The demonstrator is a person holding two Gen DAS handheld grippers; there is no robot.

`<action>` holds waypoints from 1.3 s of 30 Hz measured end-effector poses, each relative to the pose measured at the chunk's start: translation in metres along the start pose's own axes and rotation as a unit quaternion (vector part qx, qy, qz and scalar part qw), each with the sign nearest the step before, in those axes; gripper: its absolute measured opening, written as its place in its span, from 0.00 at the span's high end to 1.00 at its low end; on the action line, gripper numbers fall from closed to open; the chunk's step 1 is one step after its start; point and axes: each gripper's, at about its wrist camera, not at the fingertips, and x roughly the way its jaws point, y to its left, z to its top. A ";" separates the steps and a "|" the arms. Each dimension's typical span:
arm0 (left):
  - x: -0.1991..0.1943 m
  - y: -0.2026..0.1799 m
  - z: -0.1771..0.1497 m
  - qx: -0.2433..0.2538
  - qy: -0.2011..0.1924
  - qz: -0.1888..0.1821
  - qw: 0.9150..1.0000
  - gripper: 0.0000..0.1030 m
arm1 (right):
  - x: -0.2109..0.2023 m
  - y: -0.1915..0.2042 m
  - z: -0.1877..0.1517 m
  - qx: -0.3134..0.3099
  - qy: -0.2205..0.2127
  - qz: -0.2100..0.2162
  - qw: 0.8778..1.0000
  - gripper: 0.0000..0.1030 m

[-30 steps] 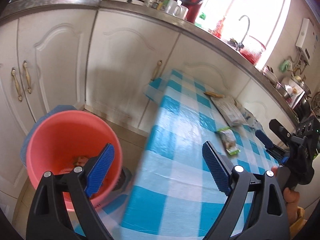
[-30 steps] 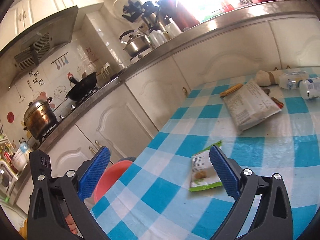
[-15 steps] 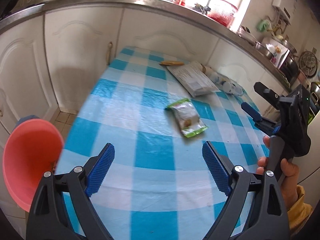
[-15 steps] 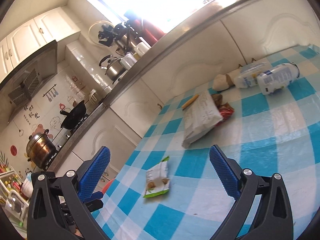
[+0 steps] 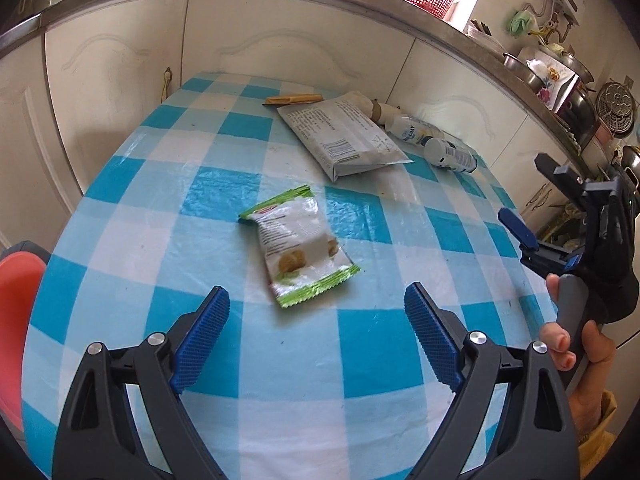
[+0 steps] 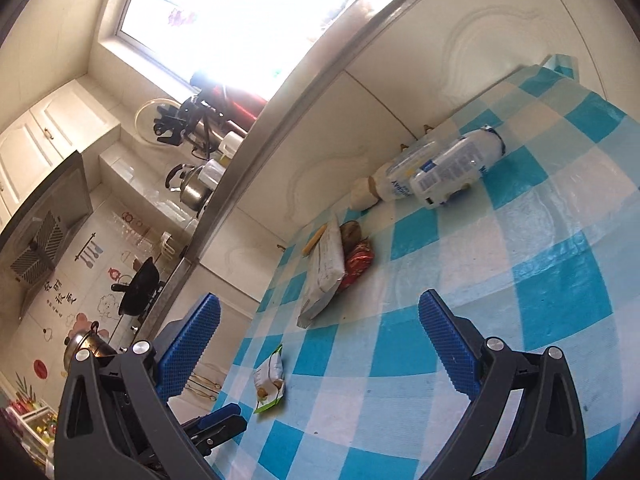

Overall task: Collect trash
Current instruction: 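Move both grippers back toward the remaining green snack wrapper on the table, then grasp the white printed paper bag with the left gripper while the right gripper grasps a white bottle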

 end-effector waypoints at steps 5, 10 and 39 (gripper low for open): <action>0.006 -0.003 0.010 -0.002 -0.003 0.013 1.000 0.13 | -0.002 -0.017 0.002 0.040 0.010 0.005 0.999 0.05; 0.002 -0.004 0.034 -0.004 -0.025 0.013 1.000 0.13 | -0.004 -0.021 0.004 0.054 0.015 0.005 0.998 0.04; 0.053 -0.015 0.094 -0.041 -0.029 -0.042 0.998 0.13 | 0.058 -0.048 0.146 -0.111 0.079 -0.173 0.975 0.06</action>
